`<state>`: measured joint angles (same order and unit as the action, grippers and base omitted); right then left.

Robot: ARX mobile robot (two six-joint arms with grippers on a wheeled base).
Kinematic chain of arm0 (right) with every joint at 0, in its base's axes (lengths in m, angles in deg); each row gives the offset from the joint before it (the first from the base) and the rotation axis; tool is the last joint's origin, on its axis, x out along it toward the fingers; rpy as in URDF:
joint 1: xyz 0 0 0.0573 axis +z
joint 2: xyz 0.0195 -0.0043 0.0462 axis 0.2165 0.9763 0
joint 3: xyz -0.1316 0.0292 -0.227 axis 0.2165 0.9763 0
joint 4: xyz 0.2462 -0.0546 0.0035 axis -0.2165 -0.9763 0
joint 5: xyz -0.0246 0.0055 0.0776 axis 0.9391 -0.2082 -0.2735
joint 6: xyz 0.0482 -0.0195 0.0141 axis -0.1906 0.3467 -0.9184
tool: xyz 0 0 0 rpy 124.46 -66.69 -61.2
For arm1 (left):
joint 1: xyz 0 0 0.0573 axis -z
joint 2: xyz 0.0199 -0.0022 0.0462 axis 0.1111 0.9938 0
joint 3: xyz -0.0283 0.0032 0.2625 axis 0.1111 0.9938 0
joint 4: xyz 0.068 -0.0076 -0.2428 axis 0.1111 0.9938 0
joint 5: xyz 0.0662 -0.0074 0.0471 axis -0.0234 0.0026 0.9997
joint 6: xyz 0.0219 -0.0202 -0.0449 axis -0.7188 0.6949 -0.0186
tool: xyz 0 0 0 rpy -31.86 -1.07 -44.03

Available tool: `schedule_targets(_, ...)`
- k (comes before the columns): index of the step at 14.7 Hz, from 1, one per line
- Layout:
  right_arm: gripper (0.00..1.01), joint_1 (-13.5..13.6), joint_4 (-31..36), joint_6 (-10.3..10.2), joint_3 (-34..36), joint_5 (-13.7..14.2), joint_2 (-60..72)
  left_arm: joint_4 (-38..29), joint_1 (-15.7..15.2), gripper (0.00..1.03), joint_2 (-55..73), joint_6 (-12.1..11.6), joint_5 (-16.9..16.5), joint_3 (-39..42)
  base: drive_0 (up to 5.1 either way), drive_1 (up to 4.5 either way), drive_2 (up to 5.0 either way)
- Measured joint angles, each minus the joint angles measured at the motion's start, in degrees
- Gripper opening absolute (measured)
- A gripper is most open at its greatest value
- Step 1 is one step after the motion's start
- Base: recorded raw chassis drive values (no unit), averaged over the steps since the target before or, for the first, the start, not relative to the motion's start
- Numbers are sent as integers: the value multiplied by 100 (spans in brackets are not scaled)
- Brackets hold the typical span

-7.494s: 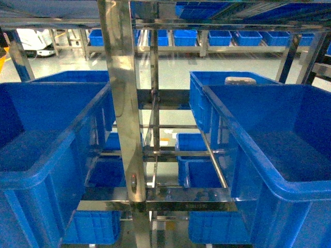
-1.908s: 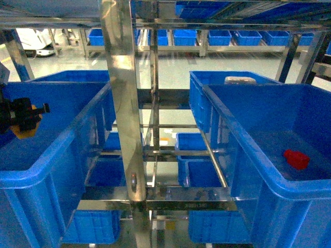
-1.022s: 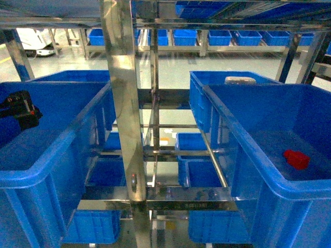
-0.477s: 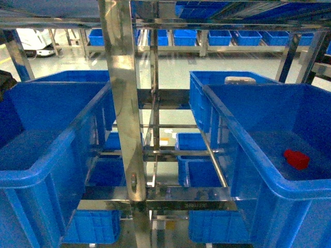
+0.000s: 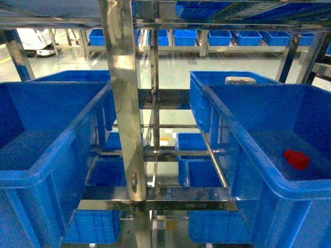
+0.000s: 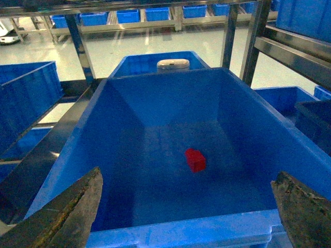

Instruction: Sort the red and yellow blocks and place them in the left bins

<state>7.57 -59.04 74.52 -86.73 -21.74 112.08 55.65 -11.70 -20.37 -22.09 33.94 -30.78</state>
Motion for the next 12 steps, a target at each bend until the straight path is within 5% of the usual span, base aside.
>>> schedule_targets(2, 98, 0, 0, 0, 0, 0, -2, -57, 216, 98, -203, 144, 33, -74, 0, 0, 0)
schedule_targets(7, 96, -2, 299, 20, 61, 0, 46, -11, 175, 98, -116, 225, 90, -72, 0, 0, 0)
schedule_targets(9, 73, 59, 1436, 225, 588, 9, -61, -332, 243, 79, -348, -413, 105, 295, 0, 0, 0)
schedule_targets(10, 62, 341, 1346, 260, 717, 352, -293, -365, 448, 68, -560, -664, 365, 614, 0, 0, 0)
schedule_targets(12, 34, 522, 1080, 326, 898, 433, -839, -411, 553, 41, -986, -920, 358, 1139, 0, 0, 0)
